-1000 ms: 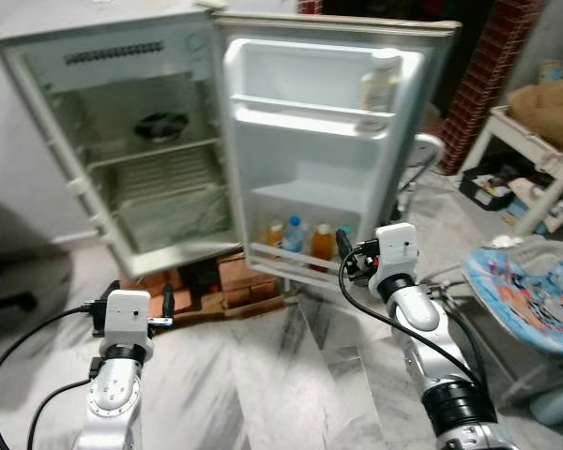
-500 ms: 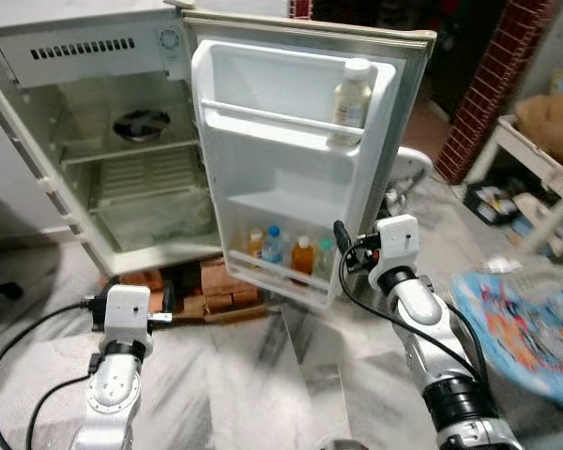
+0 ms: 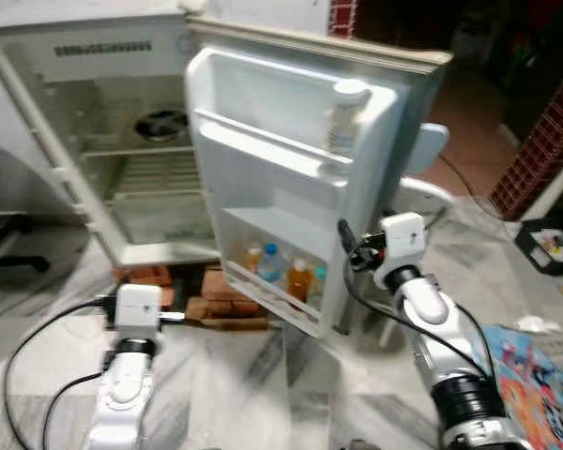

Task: Restocking fridge

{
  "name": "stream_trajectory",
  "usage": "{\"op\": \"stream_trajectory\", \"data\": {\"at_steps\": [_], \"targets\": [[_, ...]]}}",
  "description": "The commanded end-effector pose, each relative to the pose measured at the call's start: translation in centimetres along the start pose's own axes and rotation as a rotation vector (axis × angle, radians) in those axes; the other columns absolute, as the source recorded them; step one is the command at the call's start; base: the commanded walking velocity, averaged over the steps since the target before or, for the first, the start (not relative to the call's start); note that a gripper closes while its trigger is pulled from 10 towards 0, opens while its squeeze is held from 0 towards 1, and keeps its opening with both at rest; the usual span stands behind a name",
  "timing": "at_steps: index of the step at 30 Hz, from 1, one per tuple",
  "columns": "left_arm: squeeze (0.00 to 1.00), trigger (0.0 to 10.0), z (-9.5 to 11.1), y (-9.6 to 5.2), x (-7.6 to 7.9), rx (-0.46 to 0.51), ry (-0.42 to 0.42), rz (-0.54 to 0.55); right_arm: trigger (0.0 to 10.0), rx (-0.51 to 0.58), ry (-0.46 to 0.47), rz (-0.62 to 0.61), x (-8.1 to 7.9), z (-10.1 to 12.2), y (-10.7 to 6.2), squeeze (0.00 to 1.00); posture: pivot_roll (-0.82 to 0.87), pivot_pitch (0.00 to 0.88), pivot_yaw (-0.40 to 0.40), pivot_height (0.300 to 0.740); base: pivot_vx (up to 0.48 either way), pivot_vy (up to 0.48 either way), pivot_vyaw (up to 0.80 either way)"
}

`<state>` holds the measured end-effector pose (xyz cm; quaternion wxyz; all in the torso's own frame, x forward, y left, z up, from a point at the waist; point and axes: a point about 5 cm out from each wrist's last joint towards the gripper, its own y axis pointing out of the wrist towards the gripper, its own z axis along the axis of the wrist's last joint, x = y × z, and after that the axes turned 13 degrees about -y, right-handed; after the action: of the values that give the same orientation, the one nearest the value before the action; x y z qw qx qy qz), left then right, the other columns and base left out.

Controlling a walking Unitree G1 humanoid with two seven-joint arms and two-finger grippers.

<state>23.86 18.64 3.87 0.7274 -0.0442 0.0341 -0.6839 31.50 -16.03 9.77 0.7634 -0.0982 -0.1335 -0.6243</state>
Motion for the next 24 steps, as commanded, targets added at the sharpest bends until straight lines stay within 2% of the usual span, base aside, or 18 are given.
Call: {"op": "stream_trajectory", "data": {"at_steps": [1,14,21,24], "targets": [[0.00,10.0,-0.13,-0.28,-1.22,-0.007,0.022,0.024,10.0,0.023,0.014,0.026,-1.00,0.60,0.45,0.00,0.00,0.000,0.026,0.740,0.000,0.000,0.00],[0.00,10.0,-0.24,-0.32,-1.01,-0.008,0.019,0.024,10.0,0.019,0.018,0.049,-1.14,0.35,0.38,0.00,0.00,0.000,0.024,0.740,0.000,-0.309,0.00],[0.00,10.0,-0.33,-0.41,-1.06,-0.008,0.017,0.036,10.0,0.015,0.014,0.056,-1.29,0.21,0.30,0.00,0.00,0.000,0.021,0.740,0.000,0.000,0.00],[0.00,10.0,-0.53,-0.41,-1.35,-0.016,0.025,0.056,10.0,0.030,-0.010,0.043,-0.99,0.67,1.02,0.00,0.00,0.000,0.022,0.740,0.000,0.000,0.00]]}}
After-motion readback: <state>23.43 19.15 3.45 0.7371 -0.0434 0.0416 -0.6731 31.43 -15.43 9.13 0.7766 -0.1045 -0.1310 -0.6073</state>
